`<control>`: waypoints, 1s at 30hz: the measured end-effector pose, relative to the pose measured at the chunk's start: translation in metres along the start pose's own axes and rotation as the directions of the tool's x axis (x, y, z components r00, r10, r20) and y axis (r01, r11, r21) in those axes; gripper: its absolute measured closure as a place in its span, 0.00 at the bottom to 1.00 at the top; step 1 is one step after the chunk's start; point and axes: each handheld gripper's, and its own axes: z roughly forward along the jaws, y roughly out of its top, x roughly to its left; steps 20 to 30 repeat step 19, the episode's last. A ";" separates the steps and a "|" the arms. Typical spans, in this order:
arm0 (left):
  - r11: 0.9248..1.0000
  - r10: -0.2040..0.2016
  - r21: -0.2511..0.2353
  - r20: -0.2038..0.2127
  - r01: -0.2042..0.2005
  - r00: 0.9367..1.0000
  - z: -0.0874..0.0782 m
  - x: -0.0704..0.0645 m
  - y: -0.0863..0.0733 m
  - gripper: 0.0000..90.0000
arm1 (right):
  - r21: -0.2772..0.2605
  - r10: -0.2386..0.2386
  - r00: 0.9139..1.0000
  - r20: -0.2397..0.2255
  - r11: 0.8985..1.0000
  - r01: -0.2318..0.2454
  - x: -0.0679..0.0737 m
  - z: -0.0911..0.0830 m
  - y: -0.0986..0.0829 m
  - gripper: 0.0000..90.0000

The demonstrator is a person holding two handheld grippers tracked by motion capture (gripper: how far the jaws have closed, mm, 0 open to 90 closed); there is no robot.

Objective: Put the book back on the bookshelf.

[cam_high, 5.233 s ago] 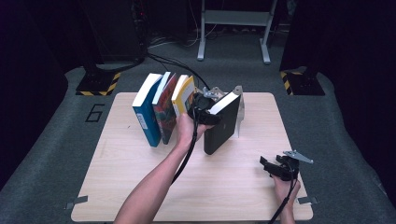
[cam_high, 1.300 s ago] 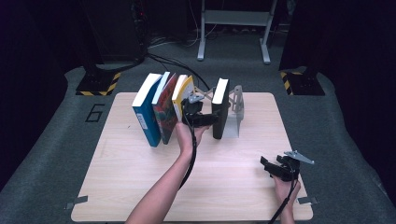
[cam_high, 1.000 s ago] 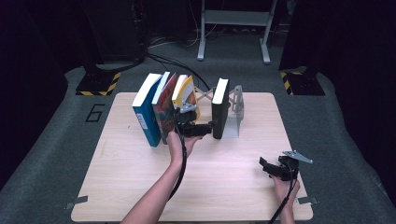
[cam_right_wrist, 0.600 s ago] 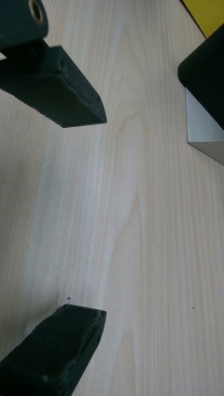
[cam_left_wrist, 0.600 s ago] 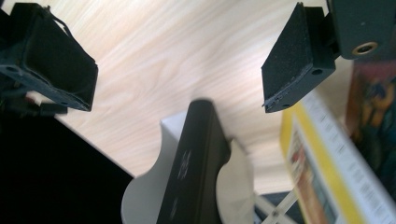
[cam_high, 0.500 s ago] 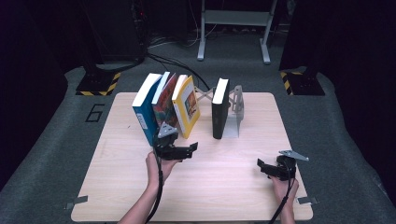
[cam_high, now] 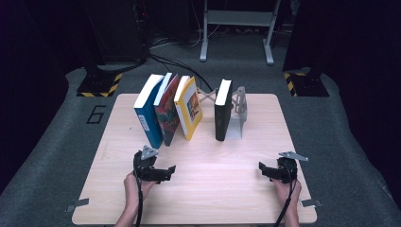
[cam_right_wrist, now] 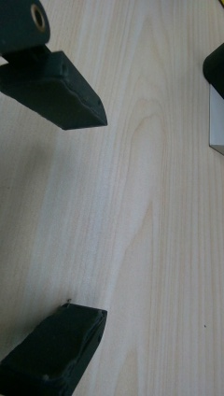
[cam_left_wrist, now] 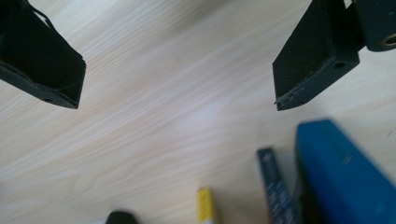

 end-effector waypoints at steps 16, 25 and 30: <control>0.999 0.028 0.046 -0.134 -0.022 0.991 0.014 0.022 -0.045 0.01 | 0.046 -0.094 0.990 0.103 0.995 0.090 0.011 0.007 0.002 0.06; 0.998 0.037 0.048 -0.153 -0.030 0.987 0.015 0.021 -0.045 0.01 | 0.064 -0.108 0.989 0.103 0.993 0.102 0.013 0.009 0.002 0.03; 0.998 0.037 0.048 -0.153 -0.030 0.987 0.015 0.021 -0.045 0.01 | 0.064 -0.108 0.989 0.103 0.993 0.102 0.013 0.009 0.002 0.03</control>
